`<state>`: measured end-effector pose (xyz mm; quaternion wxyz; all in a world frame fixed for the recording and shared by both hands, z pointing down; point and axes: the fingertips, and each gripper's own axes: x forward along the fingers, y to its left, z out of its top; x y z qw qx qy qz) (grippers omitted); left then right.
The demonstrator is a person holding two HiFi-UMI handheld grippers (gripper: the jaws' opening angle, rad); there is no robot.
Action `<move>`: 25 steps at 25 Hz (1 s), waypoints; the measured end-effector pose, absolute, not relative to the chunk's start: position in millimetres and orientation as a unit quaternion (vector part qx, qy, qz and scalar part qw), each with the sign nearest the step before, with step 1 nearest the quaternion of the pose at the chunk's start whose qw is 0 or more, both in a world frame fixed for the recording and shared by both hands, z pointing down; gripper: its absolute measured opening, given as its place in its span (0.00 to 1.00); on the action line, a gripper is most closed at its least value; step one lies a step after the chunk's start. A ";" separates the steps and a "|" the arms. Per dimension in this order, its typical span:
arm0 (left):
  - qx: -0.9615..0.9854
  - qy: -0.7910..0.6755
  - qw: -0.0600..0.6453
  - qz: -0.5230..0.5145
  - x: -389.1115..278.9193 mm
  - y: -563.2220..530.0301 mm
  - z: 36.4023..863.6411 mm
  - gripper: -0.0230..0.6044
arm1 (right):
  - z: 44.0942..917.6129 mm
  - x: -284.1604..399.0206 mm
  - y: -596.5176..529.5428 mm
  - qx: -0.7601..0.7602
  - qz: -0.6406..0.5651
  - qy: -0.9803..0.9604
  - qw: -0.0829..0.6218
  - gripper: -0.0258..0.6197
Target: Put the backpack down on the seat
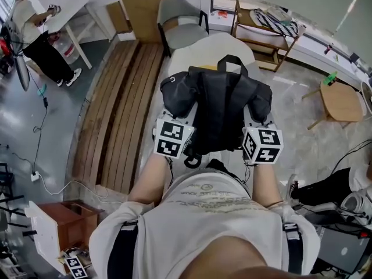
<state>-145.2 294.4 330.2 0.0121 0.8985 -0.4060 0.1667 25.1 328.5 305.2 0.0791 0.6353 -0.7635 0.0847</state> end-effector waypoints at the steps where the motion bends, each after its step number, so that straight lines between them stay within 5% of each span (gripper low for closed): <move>1: 0.899 -0.405 0.011 0.168 -139.4 284.3 329.6 0.25 | 305.1 31.0 318.4 0.635 0.086 -0.764 0.077 0.13; 25: 0.879 -0.444 0.024 0.174 -45.0 119.7 339.0 0.25 | 318.3 130.8 136.3 0.598 0.106 -0.792 0.064 0.13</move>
